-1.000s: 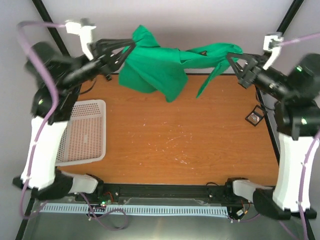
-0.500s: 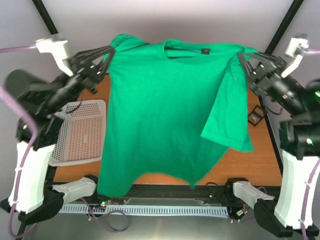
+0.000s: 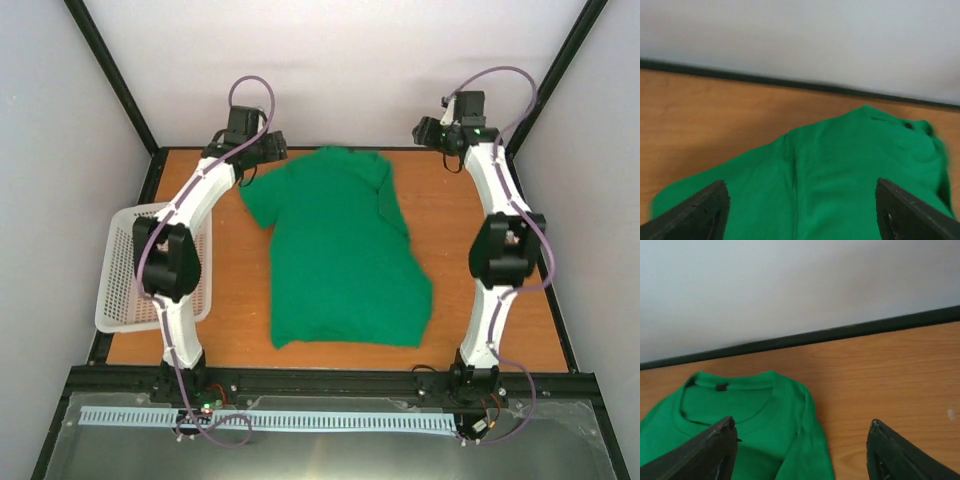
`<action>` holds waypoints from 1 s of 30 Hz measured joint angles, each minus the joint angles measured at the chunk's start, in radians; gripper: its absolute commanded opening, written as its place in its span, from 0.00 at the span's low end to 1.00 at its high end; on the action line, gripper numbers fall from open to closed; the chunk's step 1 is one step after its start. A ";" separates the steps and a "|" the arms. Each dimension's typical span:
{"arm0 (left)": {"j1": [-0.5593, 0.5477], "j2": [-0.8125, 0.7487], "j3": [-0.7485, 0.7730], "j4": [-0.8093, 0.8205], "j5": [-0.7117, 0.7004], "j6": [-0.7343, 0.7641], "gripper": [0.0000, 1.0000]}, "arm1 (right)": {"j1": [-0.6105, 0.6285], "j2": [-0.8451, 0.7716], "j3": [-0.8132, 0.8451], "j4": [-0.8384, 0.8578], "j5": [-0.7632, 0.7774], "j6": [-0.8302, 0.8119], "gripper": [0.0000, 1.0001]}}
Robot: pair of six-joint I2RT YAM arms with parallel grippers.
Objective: Pin the brooch onto the clothing
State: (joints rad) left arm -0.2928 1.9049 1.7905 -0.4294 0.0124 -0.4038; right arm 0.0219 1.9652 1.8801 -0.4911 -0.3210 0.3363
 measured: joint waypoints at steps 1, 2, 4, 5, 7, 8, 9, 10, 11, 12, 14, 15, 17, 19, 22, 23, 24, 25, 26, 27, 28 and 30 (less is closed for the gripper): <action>0.011 0.051 0.023 -0.045 0.000 -0.004 0.94 | -0.001 0.098 0.120 -0.095 0.037 -0.022 0.75; 0.021 0.083 0.030 -0.080 -0.001 -0.004 0.94 | -0.001 0.180 0.221 -0.179 0.069 -0.042 0.79; 0.028 0.091 0.018 -0.135 0.011 -0.002 0.96 | -0.002 0.247 0.301 -0.304 0.099 -0.067 0.85; 0.028 0.066 -0.016 -0.152 0.028 0.000 0.97 | 0.000 0.249 0.300 -0.374 0.106 -0.086 0.88; 0.026 0.011 -0.076 -0.156 0.069 0.003 0.97 | 0.008 0.201 0.225 -0.441 0.102 -0.107 0.94; 0.024 -0.039 -0.131 -0.155 0.109 0.006 0.97 | 0.017 0.150 0.144 -0.449 0.089 -0.115 0.97; 0.022 -0.090 -0.183 -0.158 0.150 0.008 0.97 | 0.031 0.075 0.027 -0.456 0.059 -0.121 0.99; 0.019 -0.149 -0.243 -0.154 0.204 0.010 0.97 | 0.043 0.008 -0.074 -0.449 0.025 -0.120 1.00; 0.015 -0.187 -0.282 -0.149 0.242 0.010 0.97 | 0.055 -0.059 -0.170 -0.441 -0.011 -0.117 1.00; 0.007 -0.230 -0.336 -0.128 0.288 0.009 0.97 | 0.067 -0.122 -0.259 -0.428 -0.047 -0.115 1.00; -0.023 -0.277 -0.415 -0.111 0.351 0.009 0.96 | 0.080 -0.222 -0.402 -0.407 -0.111 -0.113 1.00; -0.044 -0.283 -0.442 -0.104 0.375 0.009 0.94 | 0.081 -0.257 -0.460 -0.399 -0.138 -0.111 1.00; -0.105 -0.268 -0.482 -0.092 0.425 0.010 0.93 | 0.075 -0.296 -0.560 -0.378 -0.180 -0.112 1.00; -0.181 -0.232 -0.510 -0.077 0.461 0.009 0.91 | 0.069 -0.304 -0.643 -0.359 -0.196 -0.112 1.00; -0.289 -0.178 -0.534 -0.061 0.488 0.014 0.78 | 0.063 -0.309 -0.742 -0.346 -0.187 -0.115 0.97; -0.325 -0.159 -0.541 -0.054 0.492 0.020 0.74 | 0.061 -0.314 -0.768 -0.346 -0.179 -0.116 0.93; -0.349 -0.145 -0.548 -0.047 0.495 0.020 0.70 | 0.057 -0.318 -0.787 -0.346 -0.169 -0.117 0.86; -0.375 -0.134 -0.561 -0.034 0.501 0.023 0.67 | 0.053 -0.324 -0.802 -0.345 -0.160 -0.119 0.82; -0.395 -0.125 -0.577 -0.024 0.507 0.024 0.66 | 0.050 -0.329 -0.812 -0.343 -0.156 -0.121 0.82; -0.405 -0.119 -0.592 -0.018 0.510 0.023 0.66 | 0.046 -0.335 -0.822 -0.340 -0.150 -0.120 0.81; -0.411 -0.111 -0.609 -0.013 0.509 0.023 0.66 | 0.043 -0.340 -0.832 -0.336 -0.142 -0.118 0.80; -0.418 -0.098 -0.634 -0.010 0.504 0.024 0.67 | 0.039 -0.350 -0.856 -0.320 -0.128 -0.111 0.79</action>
State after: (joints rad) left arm -0.7113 1.8072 1.1564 -0.4393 0.5167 -0.3801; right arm 0.0612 1.6150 1.0241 -0.8112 -0.4492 0.2256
